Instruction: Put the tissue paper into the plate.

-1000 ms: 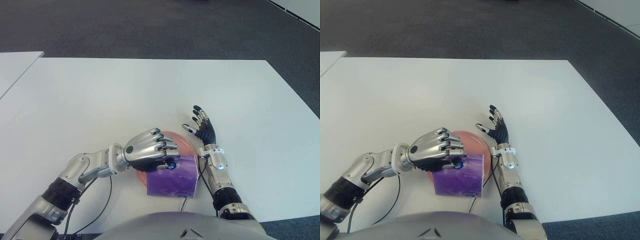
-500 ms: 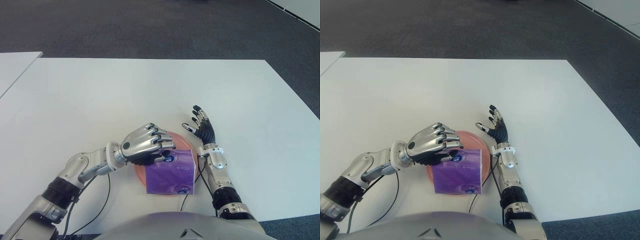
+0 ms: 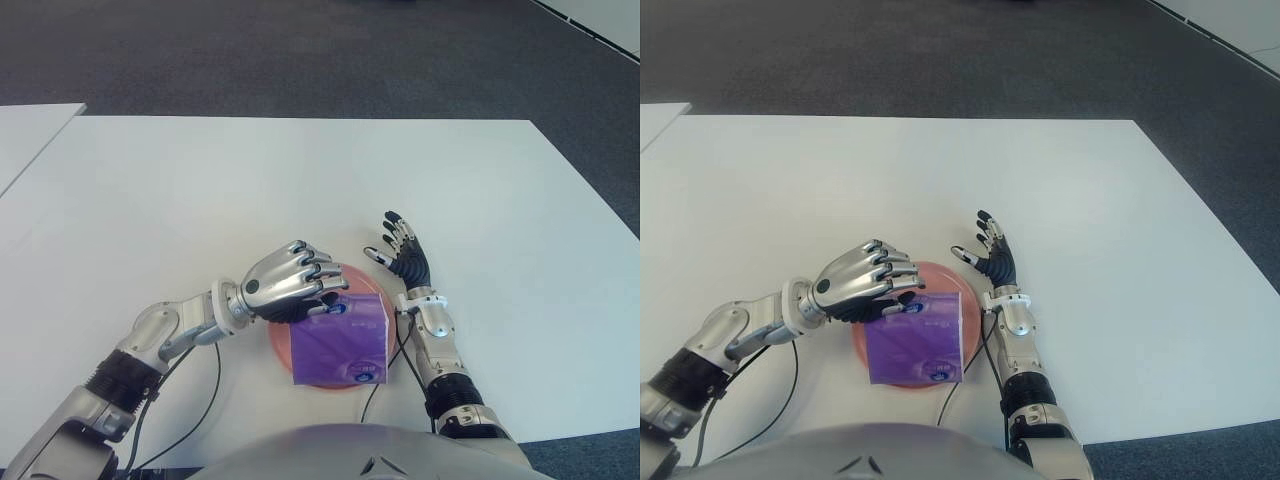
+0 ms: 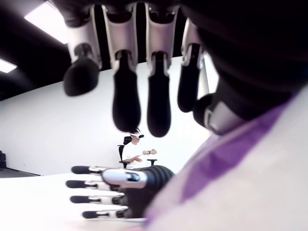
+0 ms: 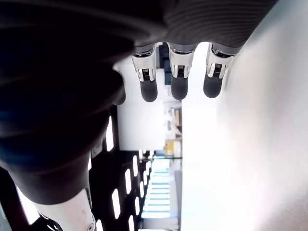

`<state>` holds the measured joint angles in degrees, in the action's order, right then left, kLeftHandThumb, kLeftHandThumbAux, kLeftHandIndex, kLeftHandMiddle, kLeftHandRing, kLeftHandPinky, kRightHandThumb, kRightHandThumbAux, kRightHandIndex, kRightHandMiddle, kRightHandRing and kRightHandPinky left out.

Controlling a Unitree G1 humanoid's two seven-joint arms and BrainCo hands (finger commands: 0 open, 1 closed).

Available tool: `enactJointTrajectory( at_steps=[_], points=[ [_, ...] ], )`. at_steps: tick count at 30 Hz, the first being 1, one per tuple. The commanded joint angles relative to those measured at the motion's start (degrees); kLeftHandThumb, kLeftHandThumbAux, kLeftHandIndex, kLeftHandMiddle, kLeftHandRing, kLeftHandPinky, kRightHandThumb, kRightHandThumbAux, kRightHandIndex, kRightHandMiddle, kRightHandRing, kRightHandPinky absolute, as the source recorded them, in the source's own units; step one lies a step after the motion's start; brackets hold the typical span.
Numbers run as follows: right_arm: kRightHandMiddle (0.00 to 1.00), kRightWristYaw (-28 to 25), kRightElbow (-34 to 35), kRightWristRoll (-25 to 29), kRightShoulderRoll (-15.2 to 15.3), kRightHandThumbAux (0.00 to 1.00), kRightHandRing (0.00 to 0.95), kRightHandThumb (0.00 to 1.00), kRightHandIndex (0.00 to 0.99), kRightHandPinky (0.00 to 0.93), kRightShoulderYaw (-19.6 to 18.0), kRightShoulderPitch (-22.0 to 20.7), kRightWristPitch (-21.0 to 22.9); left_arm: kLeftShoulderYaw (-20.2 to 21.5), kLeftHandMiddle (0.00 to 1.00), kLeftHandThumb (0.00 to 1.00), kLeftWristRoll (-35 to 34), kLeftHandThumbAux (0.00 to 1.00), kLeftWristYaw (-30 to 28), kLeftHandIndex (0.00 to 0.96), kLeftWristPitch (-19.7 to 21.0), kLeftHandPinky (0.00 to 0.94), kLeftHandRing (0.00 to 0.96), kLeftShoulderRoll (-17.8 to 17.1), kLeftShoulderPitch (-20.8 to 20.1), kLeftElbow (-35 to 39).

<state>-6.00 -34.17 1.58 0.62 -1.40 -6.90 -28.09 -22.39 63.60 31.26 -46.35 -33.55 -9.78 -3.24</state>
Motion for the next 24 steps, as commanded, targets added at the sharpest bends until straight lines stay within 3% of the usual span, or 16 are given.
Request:
enactJointTrajectory(
  at_steps=[1,13,21,24],
  points=[
    [0.104,-0.45,-4.82,0.12,-0.55,0.822,0.068,0.022,0.107,0.058,0.17,4.66,3.52,-0.16,0.541,0.848,3.00,0.666,-1.02,0.405,2.98,0.758,0.765,-1.41,-2.70,-1.09],
    [0.116,-0.13,-4.06,-0.07,-0.68,0.828,0.072,0.017,0.116,0.055,0.19,5.10,3.68,-2.20,0.537,0.847,4.94,0.668,-2.48,0.401,8.86,0.766,0.768,-2.26,-2.81,0.22],
    [0.112,-0.67,-4.55,-0.06,-0.70,0.836,0.069,0.003,0.115,0.058,0.40,5.32,2.11,-3.73,0.540,0.848,6.01,0.668,0.46,0.401,10.50,0.786,0.784,-1.45,-4.93,-3.42],
    [0.112,-0.81,-4.58,-0.03,-0.76,0.836,0.070,0.001,0.115,0.058,0.48,5.45,1.62,-5.51,0.541,0.848,7.59,0.667,3.50,0.402,11.26,0.789,0.787,-0.66,-7.15,-8.17]
  ],
)
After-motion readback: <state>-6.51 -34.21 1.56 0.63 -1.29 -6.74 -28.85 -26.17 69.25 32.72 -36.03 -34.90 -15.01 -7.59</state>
